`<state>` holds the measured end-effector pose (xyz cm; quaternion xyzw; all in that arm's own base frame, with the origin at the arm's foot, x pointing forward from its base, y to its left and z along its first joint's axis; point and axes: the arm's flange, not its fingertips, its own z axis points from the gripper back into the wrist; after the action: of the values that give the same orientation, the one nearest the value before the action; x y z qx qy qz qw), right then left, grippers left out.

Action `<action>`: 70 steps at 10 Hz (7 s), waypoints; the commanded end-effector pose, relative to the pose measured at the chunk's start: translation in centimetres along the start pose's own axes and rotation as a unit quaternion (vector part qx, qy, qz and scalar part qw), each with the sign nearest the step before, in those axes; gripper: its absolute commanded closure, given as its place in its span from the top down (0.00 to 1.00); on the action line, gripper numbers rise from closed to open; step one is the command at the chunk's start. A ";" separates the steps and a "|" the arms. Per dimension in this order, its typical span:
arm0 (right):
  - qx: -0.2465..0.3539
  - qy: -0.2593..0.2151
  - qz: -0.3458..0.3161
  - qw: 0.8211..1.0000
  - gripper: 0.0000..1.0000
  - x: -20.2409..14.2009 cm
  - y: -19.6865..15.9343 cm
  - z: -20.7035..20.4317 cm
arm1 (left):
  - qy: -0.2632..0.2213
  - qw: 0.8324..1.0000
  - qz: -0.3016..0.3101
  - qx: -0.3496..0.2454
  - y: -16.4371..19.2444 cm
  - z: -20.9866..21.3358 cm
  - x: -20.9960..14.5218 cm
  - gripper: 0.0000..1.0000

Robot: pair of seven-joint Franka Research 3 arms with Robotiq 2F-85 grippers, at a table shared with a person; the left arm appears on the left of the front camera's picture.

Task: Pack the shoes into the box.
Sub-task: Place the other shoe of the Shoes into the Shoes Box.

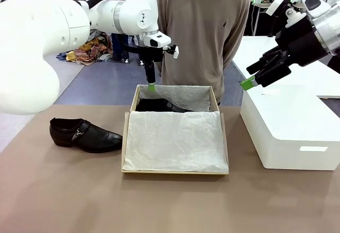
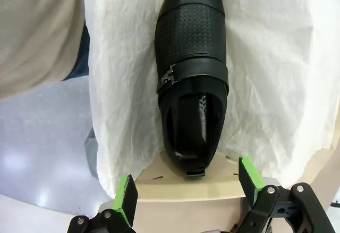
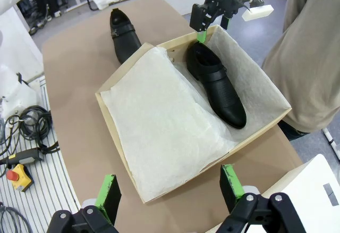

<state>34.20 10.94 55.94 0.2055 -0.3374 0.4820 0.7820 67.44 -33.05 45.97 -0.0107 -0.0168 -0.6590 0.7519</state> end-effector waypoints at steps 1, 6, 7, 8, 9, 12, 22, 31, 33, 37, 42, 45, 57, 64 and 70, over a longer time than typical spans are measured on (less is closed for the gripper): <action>0.009 -0.014 0.010 1.000 1.00 0.0 -0.4 -0.1 | -0.004 0.999 -0.032 0.018 -0.9 1.5 -0.7 1.00; 0.009 -0.014 0.010 1.000 1.00 0.0 -0.4 -0.1 | -0.017 0.998 -0.040 0.042 -4.5 8.4 -7.6 1.00; 0.009 -0.014 0.010 1.000 1.00 0.0 -0.4 -0.1 | -0.019 0.998 -0.042 0.049 -5.3 9.5 -9.8 1.00; 0.009 -0.014 0.010 1.000 1.00 0.0 -0.4 -0.1 | -0.026 0.997 -0.058 0.044 -6.0 10.2 -11.5 1.00; 0.009 -0.014 0.010 1.000 1.00 0.0 -0.4 -0.1 | -0.025 0.997 -0.060 0.041 -6.8 10.7 -13.1 1.00; 0.009 -0.014 0.010 1.000 1.00 0.0 -0.4 -0.1 | -0.032 0.995 -0.091 0.041 -9.0 10.1 -16.9 1.00; 0.009 -0.014 0.010 1.000 1.00 0.0 -0.4 -0.1 | -0.014 0.997 -0.075 0.031 -8.4 9.6 -17.8 1.00; 0.009 -0.014 0.010 1.000 1.00 0.0 -0.4 -0.1 | -0.013 0.996 -0.068 0.048 -10.6 8.2 -23.7 1.00; 0.009 -0.014 0.010 1.000 1.00 0.0 -0.4 -0.1 | -0.011 0.998 -0.038 0.050 -11.2 6.7 -26.1 1.00; 0.009 -0.014 0.010 1.000 1.00 0.0 -0.4 -0.1 | -0.017 0.999 -0.035 0.032 -9.8 3.2 -29.6 1.00; 0.009 -0.014 0.010 1.000 1.00 0.0 -0.4 -0.1 | -0.003 0.999 -0.022 0.027 -9.7 2.9 -29.5 1.00; 0.009 -0.014 0.010 1.000 1.00 0.0 -0.4 -0.1 | -0.006 0.999 -0.025 0.026 -9.4 2.7 -29.5 1.00; 0.009 -0.014 0.010 1.000 1.00 0.0 -0.4 -0.1 | 0.002 0.999 -0.029 -0.025 -6.7 -5.2 -32.4 1.00; 0.009 -0.014 0.010 1.000 1.00 0.0 -0.4 -0.1 | -0.005 0.999 -0.042 -0.028 -6.2 -7.6 -32.7 1.00; 0.009 -0.014 0.010 1.000 1.00 0.0 -0.4 -0.1 | -0.006 0.999 -0.023 -0.047 -5.6 -10.0 -32.7 1.00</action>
<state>34.21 10.95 55.92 0.2049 -0.3370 0.4822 0.7822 57.33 -1.91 34.52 -0.0451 0.0188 -0.6805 0.7311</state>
